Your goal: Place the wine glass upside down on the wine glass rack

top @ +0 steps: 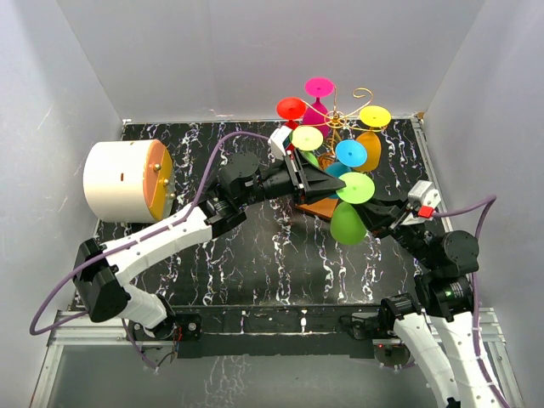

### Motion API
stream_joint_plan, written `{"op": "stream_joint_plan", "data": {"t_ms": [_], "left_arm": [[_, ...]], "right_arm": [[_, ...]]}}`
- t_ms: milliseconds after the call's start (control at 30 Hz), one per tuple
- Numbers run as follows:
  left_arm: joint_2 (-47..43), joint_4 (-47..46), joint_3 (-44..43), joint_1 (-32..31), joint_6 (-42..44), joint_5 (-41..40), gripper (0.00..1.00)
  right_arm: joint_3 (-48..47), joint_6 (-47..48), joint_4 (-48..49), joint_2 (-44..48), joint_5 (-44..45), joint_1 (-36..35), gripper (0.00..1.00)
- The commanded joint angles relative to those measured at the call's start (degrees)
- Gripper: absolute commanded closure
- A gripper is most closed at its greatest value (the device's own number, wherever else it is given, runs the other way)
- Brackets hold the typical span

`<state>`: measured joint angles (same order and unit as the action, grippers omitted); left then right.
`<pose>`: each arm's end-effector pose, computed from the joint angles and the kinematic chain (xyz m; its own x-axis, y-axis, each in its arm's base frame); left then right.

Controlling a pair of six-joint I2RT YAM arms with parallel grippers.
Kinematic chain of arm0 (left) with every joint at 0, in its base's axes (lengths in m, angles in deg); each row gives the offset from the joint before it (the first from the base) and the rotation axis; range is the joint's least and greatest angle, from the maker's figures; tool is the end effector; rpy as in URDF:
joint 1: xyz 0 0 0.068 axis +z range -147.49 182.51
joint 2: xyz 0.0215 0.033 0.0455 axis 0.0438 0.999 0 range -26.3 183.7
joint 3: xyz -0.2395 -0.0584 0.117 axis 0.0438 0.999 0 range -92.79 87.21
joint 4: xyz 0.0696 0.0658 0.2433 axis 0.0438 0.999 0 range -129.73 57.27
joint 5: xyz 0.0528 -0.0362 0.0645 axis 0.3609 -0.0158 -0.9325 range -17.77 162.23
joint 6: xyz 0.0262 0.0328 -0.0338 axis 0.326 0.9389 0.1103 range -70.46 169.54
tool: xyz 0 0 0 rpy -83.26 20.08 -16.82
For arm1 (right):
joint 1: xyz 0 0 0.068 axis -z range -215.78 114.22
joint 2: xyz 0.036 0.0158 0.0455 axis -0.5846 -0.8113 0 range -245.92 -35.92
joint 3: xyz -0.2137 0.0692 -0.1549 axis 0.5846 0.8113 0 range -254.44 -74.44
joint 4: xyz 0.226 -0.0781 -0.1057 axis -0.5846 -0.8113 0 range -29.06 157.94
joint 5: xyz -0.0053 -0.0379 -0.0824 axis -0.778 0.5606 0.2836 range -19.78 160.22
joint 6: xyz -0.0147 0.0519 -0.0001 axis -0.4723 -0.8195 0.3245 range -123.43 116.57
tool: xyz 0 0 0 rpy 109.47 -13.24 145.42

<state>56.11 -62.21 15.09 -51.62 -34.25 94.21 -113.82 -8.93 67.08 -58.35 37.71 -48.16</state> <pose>0.1893 -0.2846 0.4132 -0.9468 -0.2640 -0.1843 0.2274 -0.1433 -0.9632 0.0865 0.0386 0.3718 0.2036 0.1273 -0.9707 -0.7081 0.7039 -0.0561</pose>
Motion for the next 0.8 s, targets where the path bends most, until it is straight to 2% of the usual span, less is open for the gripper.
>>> {"op": "stream_joint_plan", "data": {"t_ms": [0, 100, 167, 267, 300, 400, 467, 633, 767], "left_arm": [[-0.12, -5.91, 0.12, -0.16, -2.25, 1.57, 0.84], [0.35, -7.6, 0.38, -0.13, -3.0, 1.92, 0.89], [0.32, -8.64, 1.21, -0.14, -3.83, 1.82, 0.98], [0.29, -8.52, 1.92, -0.18, -3.93, 1.52, 1.0], [0.23, -8.67, 2.03, -0.15, -3.93, 1.34, 1.0], [-0.45, -8.24, 2.52, -0.17, -3.57, 0.34, 1.0], [-1.3, -7.46, 2.9, -0.15, -3.01, -0.75, 1.0], [-4.6, -5.51, 5.48, -0.13, -2.6, -4.29, 1.0], [-7.69, -3.45, 8.39, -0.12, -3.0, -7.25, 1.0]], "right_arm": [[-0.32, -0.74, 4.42, -0.71, -2.48, -0.27, 1.0], [-0.05, -0.79, 4.46, -0.68, -2.63, -0.27, 1.0], [0.15, -0.9, 4.55, -0.72, -2.56, -0.27, 1.0], [-0.03, -1.13, 3.91, -0.6, -1.5, -0.27, 1.0], [-0.38, -1.48, 3.4, -0.53, -0.26, -0.29, 0.94], [-2.92, -1.52, 0.26, -0.22, 2.92, -0.27, 0.59], [-5.1, -0.57, -3.08, 0.11, 4.24, -0.28, 0.47], [-10.42, 4.0, -13.55, 1.81, 4.52, -0.27, 0.36], [-15.53, 0.07, -19.62, 1.3, 4.89, -0.27, 0.32]]}}
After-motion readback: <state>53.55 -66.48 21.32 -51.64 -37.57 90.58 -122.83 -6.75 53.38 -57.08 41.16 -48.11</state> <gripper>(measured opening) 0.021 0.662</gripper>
